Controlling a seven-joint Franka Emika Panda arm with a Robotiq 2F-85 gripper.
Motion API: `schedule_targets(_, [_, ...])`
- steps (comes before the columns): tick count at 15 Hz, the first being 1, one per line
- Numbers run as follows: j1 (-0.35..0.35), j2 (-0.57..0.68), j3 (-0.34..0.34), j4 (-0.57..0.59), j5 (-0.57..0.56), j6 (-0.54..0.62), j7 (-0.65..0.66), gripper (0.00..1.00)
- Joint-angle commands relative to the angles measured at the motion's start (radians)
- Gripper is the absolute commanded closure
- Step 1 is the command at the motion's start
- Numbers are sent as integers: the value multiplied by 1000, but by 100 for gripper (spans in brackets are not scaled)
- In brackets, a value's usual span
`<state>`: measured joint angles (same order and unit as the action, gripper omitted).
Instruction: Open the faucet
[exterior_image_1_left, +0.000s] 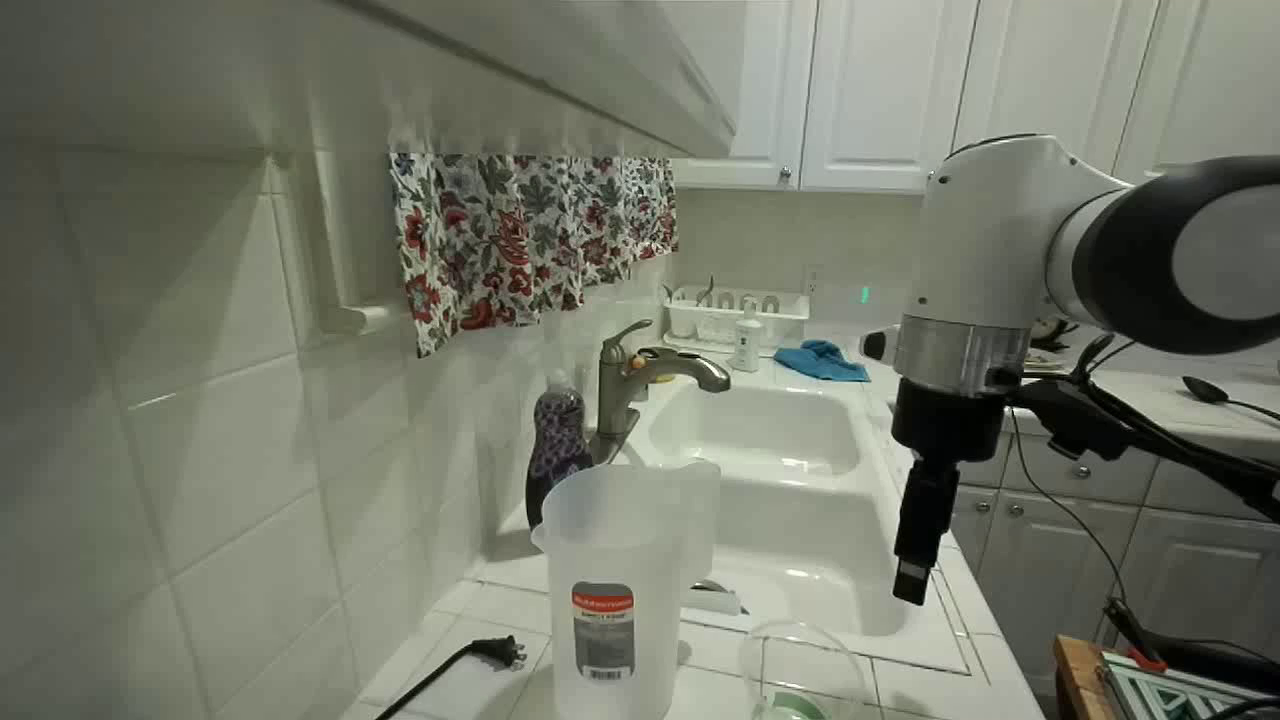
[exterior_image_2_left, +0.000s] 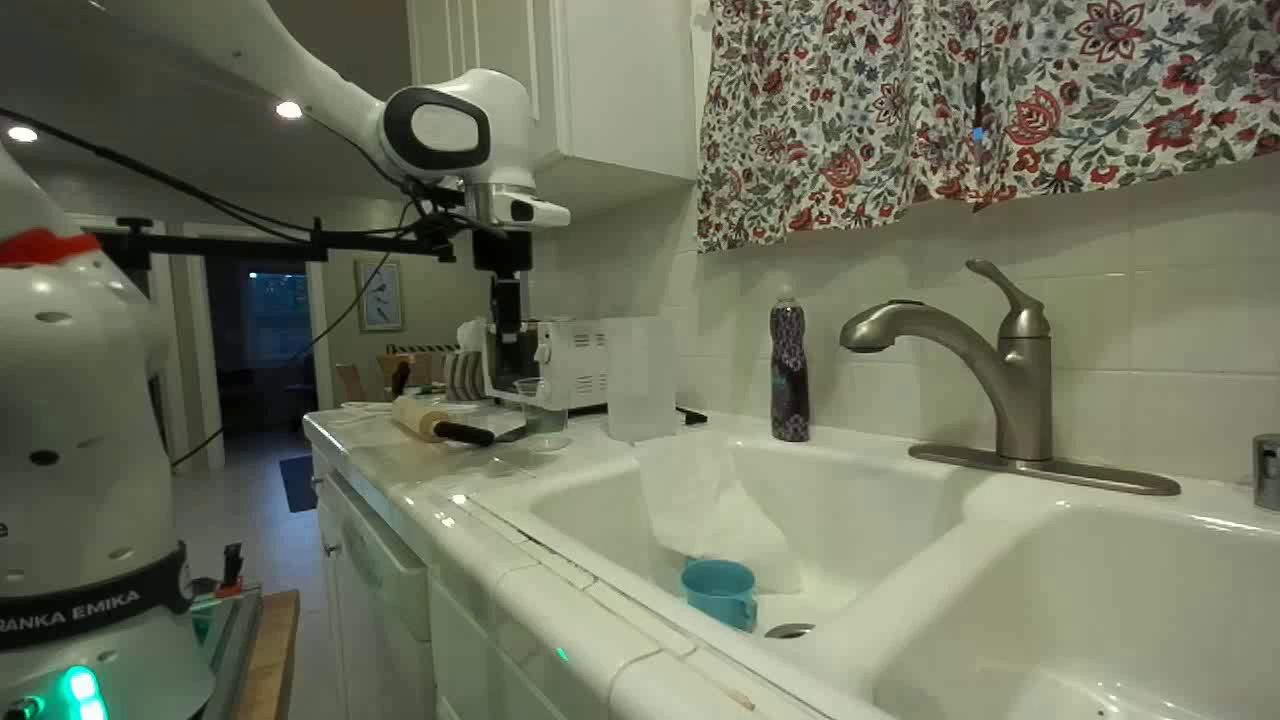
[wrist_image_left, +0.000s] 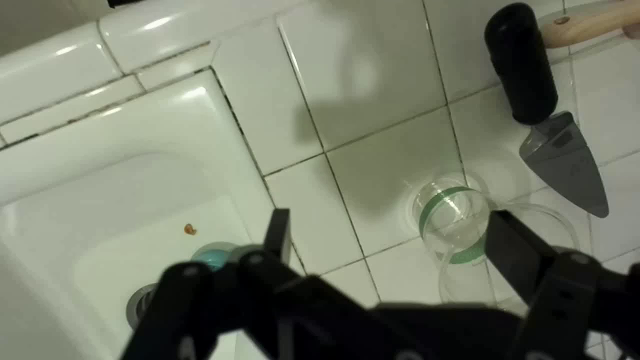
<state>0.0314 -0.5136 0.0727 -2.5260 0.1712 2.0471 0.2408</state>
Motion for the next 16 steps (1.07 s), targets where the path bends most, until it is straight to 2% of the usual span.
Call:
schedule_targets(1, [-3,0,2,2,1,-3,-1,0])
schedule_targets(7, [-9,-1,-4,6,4,-2,2,0])
schedule_targets(12, [-90,-54,-93,23,7,-11,-10,0])
schedule_targets(16, [-168,-78,-158,53,16,43,20,0])
